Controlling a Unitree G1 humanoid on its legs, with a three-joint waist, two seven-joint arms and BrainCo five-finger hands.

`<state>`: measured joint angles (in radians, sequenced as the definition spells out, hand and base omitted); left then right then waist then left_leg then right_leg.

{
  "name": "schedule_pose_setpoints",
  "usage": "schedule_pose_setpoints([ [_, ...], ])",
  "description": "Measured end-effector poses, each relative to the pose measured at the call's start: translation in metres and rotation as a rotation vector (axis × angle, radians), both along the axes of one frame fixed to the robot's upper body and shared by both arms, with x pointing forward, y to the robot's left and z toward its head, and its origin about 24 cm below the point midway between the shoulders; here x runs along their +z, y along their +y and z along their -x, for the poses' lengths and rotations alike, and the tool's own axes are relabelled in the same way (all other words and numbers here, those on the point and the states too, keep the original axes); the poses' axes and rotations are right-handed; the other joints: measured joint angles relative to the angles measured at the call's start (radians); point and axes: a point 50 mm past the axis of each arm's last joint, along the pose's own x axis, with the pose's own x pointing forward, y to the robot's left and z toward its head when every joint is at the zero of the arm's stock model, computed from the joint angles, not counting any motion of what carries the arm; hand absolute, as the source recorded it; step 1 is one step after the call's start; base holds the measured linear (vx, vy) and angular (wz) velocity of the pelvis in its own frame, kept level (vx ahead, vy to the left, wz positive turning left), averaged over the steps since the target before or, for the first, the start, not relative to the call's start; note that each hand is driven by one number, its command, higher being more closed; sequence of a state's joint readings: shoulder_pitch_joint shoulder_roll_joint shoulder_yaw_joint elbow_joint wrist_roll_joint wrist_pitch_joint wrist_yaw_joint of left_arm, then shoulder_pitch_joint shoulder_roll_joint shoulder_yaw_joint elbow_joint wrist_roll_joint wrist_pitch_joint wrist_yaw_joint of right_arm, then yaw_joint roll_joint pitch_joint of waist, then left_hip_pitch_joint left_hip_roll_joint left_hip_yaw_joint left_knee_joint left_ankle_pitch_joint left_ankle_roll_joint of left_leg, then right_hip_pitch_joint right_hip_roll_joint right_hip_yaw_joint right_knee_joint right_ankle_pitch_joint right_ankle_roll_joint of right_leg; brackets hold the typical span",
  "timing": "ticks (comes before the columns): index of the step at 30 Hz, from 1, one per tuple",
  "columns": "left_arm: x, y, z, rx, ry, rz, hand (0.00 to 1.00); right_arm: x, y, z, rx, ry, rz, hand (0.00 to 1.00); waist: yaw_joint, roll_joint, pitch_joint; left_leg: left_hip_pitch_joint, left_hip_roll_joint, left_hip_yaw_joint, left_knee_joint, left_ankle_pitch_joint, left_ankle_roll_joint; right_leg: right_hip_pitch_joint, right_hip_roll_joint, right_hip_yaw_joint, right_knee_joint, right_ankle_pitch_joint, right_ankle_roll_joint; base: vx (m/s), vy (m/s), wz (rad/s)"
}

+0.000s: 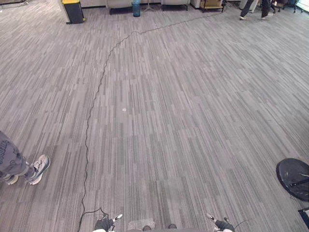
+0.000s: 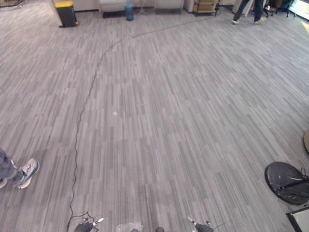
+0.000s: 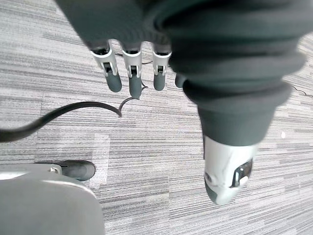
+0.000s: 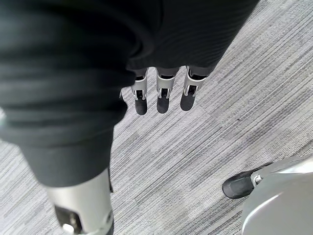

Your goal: Pick up cushions and gather them together orderly.

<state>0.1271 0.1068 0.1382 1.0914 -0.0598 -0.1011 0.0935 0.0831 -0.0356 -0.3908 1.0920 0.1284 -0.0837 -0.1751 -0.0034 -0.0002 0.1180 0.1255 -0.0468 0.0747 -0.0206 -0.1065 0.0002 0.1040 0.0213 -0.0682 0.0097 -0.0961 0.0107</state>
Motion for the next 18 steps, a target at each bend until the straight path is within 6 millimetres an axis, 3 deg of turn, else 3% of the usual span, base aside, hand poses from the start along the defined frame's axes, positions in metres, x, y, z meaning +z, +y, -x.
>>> schedule_pose_setpoints([
  [13, -0.001, 0.004, 0.004, -0.003, 0.021, 0.0, 0.0, -0.003, 0.003, 0.005, 0.008, 0.034, -0.024, 0.0, 0.0, -0.018, -0.006, 0.018, -0.002, -0.004, -0.034, 0.019, -0.004, 0.01, -0.001, -0.013, -0.011, 0.002, -0.002, 0.0, -0.001, 0.01],
  [17, 0.0, 0.005, 0.003, -0.005, 0.019, -0.002, 0.0, -0.002, 0.003, 0.002, 0.012, 0.025, -0.026, 0.0, -0.002, -0.018, 0.006, -0.003, -0.006, -0.005, -0.004, 0.017, -0.006, -0.021, -0.01, -0.034, 0.056, -0.031, 0.002, -0.01, -0.013, 0.11],
  [18, 0.002, 0.009, -0.007, -0.011, -0.001, -0.013, 0.0, -0.003, 0.004, 0.001, 0.014, 0.023, -0.033, 0.0, -0.005, -0.032, 0.019, -0.073, -0.018, 0.0, 0.111, -0.019, -0.042, -0.054, -0.036, -0.059, 0.113, -0.065, -0.011, -0.07, -0.041, 0.46],
])
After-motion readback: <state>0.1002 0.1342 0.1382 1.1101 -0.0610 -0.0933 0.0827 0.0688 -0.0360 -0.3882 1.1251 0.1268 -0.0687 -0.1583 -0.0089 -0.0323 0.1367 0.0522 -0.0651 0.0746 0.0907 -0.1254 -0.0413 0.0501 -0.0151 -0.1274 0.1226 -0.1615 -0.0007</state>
